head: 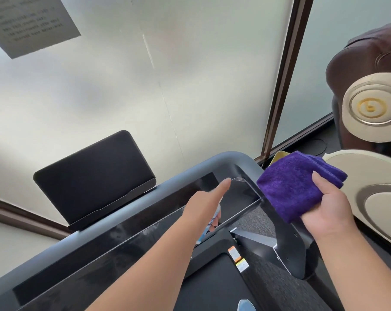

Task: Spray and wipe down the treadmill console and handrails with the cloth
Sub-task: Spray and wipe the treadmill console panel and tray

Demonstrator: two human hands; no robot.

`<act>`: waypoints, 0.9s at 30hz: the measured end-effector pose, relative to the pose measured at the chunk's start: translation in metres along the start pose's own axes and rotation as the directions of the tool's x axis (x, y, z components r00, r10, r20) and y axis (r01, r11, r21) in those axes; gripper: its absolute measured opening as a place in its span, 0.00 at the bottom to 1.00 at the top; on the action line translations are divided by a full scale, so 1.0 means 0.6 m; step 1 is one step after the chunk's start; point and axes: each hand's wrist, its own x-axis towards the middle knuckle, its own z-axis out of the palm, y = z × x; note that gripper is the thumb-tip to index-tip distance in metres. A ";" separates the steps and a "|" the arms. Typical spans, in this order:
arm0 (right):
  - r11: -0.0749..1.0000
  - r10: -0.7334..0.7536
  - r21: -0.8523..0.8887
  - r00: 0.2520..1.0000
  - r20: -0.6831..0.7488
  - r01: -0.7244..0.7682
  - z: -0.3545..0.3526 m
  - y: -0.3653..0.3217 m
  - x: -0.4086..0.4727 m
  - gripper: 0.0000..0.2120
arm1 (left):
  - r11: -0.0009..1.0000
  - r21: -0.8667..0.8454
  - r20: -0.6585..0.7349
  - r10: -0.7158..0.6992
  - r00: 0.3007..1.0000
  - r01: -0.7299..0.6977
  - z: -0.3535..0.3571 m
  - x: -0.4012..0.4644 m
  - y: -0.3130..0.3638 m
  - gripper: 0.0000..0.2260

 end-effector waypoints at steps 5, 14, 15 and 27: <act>1.000 0.005 0.020 1.000 -0.026 -0.005 -0.014 -0.010 0.003 0.14 | 0.998 0.057 -0.061 0.031 0.998 -0.028 0.019 0.013 0.022 0.35; 0.999 -0.020 0.044 0.999 -0.040 0.022 -0.025 -0.034 0.009 0.08 | 0.996 0.049 -0.162 0.083 0.983 -0.076 0.026 0.018 0.017 0.34; 0.999 -0.019 0.050 0.999 -0.038 0.021 -0.026 -0.035 0.010 0.08 | 0.994 0.057 -0.182 0.097 0.979 -0.088 0.025 0.018 0.020 0.35; 0.998 -0.008 0.058 1.000 -0.024 0.009 -0.023 -0.039 0.011 0.08 | 0.979 0.061 -0.382 0.205 0.901 -0.196 -0.002 0.027 0.063 0.30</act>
